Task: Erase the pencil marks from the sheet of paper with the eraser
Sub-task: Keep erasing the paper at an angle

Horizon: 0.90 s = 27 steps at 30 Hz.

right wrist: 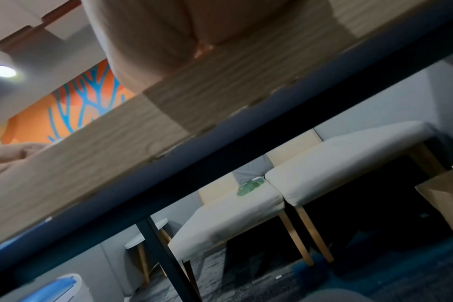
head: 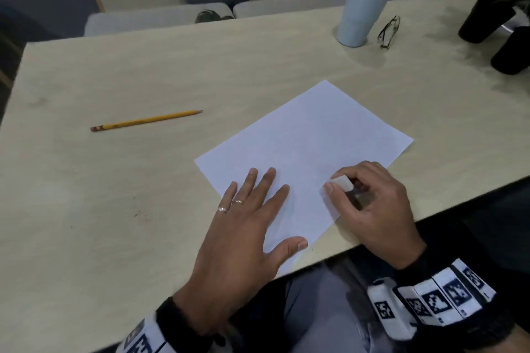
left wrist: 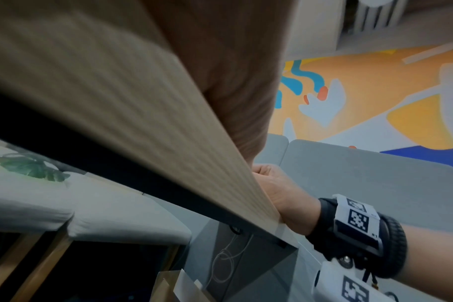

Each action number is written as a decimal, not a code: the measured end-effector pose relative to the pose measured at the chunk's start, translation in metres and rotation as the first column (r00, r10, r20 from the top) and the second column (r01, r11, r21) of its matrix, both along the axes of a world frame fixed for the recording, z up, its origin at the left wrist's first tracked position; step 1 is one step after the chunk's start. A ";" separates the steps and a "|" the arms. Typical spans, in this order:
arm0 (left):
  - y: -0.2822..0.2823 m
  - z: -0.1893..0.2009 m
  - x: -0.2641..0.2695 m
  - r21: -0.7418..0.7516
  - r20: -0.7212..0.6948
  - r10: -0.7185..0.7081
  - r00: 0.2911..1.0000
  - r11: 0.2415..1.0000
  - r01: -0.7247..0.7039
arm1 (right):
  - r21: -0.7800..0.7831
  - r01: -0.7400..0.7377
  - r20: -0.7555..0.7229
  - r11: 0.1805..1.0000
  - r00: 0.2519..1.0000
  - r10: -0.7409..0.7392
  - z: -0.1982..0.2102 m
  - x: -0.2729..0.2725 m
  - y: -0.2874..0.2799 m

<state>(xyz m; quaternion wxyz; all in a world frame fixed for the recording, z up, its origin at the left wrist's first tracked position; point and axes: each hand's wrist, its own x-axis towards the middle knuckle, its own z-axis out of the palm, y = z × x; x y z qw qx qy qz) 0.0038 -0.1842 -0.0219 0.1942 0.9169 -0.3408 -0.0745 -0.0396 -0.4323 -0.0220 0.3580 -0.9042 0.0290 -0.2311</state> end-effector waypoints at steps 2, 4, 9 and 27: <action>-0.001 -0.005 0.000 -0.024 0.014 -0.004 1.000 1.000 0.005 | -0.020 0.018 0.036 1.000 0.999 -0.017 0.000 -0.001 0.000; -0.004 -0.012 0.001 -0.031 0.049 -0.013 0.999 0.999 0.015 | -0.032 0.007 0.018 0.999 1.000 -0.006 0.001 0.003 -0.001; -0.002 -0.007 0.001 -0.020 0.071 -0.020 0.997 1.000 0.022 | -0.040 0.011 0.007 0.999 1.000 -0.011 0.009 0.007 0.007; 0.001 0.004 -0.005 0.021 0.046 0.005 0.999 1.000 -0.006 | 0.111 0.026 0.100 0.994 0.994 -0.037 -0.006 -0.001 0.002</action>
